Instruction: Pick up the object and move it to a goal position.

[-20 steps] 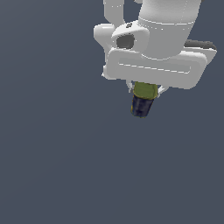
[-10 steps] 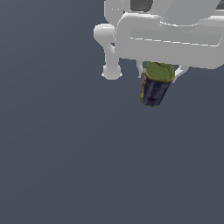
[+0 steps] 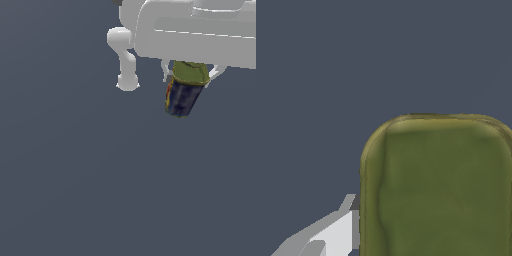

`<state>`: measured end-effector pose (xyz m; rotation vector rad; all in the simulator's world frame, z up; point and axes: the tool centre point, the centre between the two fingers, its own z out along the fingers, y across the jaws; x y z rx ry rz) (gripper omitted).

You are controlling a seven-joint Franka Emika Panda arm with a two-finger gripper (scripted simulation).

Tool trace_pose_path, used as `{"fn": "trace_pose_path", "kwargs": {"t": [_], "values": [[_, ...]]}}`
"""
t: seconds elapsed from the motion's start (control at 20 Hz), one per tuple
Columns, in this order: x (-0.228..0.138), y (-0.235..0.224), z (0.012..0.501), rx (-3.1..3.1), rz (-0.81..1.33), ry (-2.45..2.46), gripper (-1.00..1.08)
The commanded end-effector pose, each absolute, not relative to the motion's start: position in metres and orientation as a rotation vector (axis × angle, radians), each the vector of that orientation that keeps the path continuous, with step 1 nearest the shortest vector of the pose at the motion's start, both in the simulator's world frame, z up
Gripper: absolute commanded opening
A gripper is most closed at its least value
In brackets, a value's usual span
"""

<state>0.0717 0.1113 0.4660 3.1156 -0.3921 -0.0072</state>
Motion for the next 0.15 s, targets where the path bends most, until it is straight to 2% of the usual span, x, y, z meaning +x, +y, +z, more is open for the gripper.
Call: {"fn": "trace_pose_path", "kwargs": {"t": [0.0,0.1], "values": [[0.0719,0.1117,0.4704,3.117,0.000,-0.393,-1.00],[0.0720,0.1118,0.4707,3.117,0.000,-0.393,-1.00]]}}
